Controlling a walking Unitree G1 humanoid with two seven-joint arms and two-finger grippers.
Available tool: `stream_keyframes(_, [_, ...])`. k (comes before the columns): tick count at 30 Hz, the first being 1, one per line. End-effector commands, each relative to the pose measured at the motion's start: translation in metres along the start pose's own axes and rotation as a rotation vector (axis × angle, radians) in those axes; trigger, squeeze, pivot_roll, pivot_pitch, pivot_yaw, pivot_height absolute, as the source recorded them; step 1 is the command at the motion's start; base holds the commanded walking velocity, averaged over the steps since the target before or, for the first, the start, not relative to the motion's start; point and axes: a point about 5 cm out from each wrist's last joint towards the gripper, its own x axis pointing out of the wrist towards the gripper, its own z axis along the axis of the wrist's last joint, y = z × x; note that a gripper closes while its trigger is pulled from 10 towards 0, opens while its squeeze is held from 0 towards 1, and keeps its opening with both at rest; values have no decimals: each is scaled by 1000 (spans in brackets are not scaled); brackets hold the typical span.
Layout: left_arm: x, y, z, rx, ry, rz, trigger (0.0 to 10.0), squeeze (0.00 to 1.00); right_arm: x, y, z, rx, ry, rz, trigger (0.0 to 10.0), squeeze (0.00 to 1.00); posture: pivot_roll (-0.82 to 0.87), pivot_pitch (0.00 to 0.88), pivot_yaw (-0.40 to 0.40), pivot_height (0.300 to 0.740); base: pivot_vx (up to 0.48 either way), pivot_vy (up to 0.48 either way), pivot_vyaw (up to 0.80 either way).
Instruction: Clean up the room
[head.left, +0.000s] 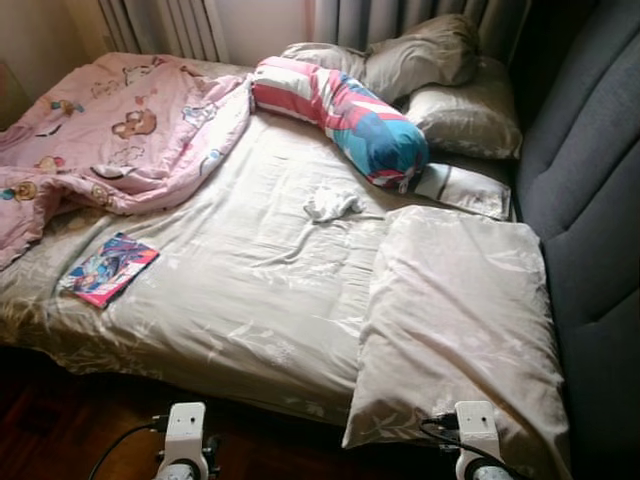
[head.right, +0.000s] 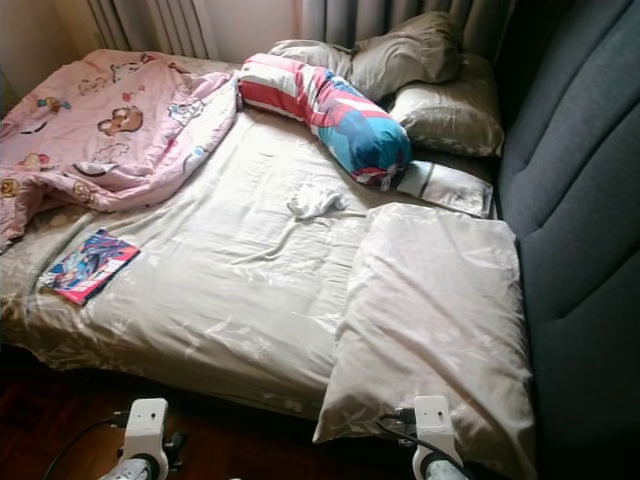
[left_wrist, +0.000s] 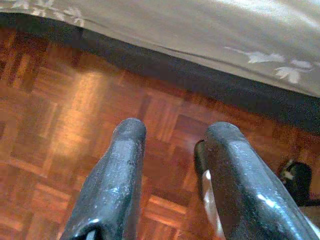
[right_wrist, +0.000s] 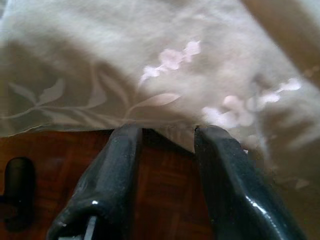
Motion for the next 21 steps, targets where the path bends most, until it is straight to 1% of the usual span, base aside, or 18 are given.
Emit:
stream_keyframes(1, [-3,4,-13,18,52,6,10000,0,-2,1,-9,11,37,-4,10000,0,-33,131,11,740,0,412,0])
stream_keyframes(21, [-4,2,-18,35,78,-10,10000,0,-4,4,-17,11,72,-10,10000,0,-52,101,24,740,0,416,0])
